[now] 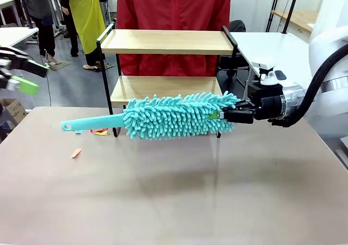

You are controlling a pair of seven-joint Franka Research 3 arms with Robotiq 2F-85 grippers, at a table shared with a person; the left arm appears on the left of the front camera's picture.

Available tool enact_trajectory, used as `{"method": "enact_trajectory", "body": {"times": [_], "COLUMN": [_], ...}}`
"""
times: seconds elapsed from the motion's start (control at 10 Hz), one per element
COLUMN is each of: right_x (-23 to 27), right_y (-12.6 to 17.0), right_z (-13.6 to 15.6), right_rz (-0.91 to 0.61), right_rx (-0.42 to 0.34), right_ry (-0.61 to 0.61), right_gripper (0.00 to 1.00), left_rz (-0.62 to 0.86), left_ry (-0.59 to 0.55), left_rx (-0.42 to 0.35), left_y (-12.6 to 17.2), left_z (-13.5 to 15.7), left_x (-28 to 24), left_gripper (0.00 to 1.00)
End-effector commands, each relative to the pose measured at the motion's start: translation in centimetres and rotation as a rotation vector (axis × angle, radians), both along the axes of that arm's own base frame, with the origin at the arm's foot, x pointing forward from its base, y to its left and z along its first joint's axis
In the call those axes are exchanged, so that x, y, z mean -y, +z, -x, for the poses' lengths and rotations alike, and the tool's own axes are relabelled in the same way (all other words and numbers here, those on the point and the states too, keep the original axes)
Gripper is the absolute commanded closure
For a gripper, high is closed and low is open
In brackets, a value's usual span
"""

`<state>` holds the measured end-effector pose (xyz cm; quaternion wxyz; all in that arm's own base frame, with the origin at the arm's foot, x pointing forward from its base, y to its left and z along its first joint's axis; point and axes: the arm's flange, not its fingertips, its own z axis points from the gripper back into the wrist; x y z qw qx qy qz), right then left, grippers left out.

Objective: Clean the shelf.
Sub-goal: Hand the Duster back to the human.

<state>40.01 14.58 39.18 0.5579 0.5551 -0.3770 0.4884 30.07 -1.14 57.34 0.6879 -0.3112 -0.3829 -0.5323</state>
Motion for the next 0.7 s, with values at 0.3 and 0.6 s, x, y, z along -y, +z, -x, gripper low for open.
{"method": "enact_trajectory", "body": {"times": [0.3,0.6], "right_x": [-0.1,0.3], "right_y": [0.2,2.1], "right_z": [0.0,0.2], "right_rz": [0.004,-0.044], "right_rx": [0.007,0.030], "right_ry": [-0.003,-0.035], "right_gripper": [1.00,0.83], "left_rz": [0.150,0.093], "left_ry": [-0.023,0.014], "left_rx": [0.036,0.025], "left_y": [-1.8,-0.8], "left_z": [1.3,1.5], "left_x": [-5.2,-5.3], "left_gripper": [0.00,0.00]}}
